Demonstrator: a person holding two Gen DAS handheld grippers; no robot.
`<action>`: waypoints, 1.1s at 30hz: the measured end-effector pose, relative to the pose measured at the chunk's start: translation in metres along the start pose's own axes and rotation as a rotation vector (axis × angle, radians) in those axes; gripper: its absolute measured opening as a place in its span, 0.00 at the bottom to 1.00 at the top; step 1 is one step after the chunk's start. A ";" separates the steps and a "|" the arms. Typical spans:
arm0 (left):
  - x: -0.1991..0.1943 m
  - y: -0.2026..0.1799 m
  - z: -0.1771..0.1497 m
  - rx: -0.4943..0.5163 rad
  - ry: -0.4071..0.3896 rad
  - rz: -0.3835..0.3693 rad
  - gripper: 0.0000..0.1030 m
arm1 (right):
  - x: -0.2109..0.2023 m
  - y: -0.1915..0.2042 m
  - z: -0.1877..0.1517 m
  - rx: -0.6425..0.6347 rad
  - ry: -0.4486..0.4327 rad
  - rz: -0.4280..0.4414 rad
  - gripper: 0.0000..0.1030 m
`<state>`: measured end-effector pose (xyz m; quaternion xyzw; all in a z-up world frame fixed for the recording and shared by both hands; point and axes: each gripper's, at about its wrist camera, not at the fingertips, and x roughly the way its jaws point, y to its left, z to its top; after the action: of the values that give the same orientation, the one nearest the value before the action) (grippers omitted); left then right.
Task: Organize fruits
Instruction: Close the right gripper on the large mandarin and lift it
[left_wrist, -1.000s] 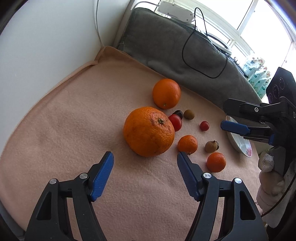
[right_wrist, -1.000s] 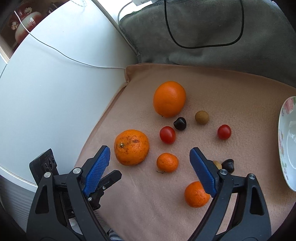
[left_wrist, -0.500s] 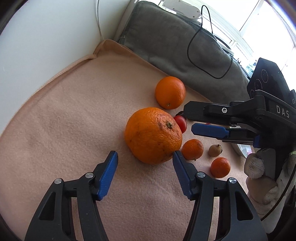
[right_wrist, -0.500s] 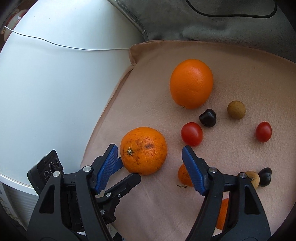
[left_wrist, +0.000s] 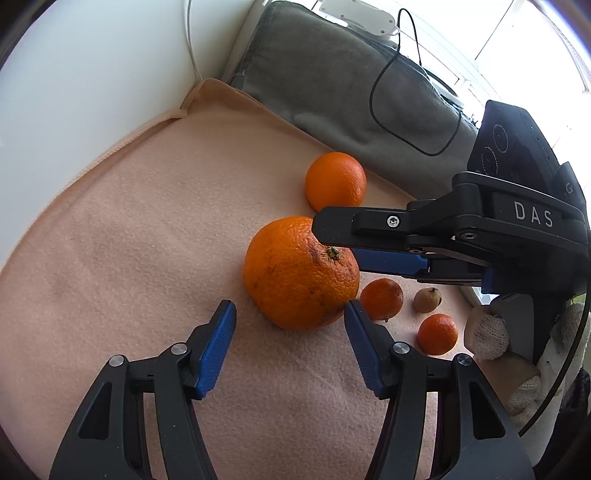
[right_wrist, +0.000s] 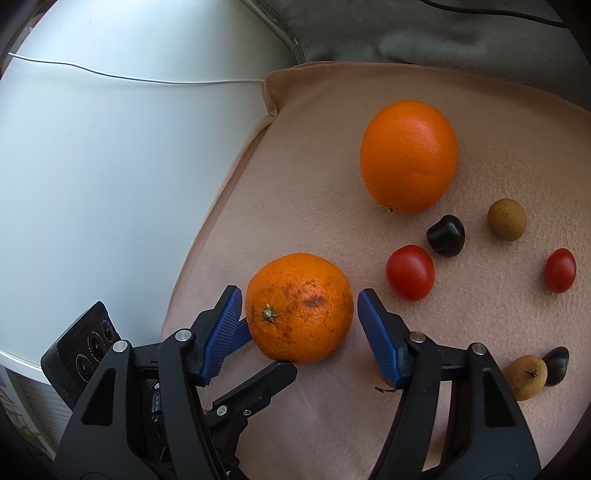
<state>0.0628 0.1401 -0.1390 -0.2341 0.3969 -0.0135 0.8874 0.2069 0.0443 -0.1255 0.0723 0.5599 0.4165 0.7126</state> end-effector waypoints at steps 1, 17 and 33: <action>0.000 0.000 0.000 0.000 0.002 -0.001 0.58 | 0.002 0.000 0.001 -0.001 0.002 -0.002 0.67; 0.009 -0.005 0.002 0.025 0.018 -0.014 0.58 | 0.007 -0.001 0.003 -0.016 0.021 -0.026 0.65; 0.006 -0.013 0.000 0.064 0.006 0.002 0.59 | 0.005 0.007 -0.001 -0.032 0.013 -0.042 0.63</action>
<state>0.0694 0.1278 -0.1378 -0.2053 0.3993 -0.0259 0.8932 0.2028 0.0522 -0.1253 0.0467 0.5591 0.4108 0.7187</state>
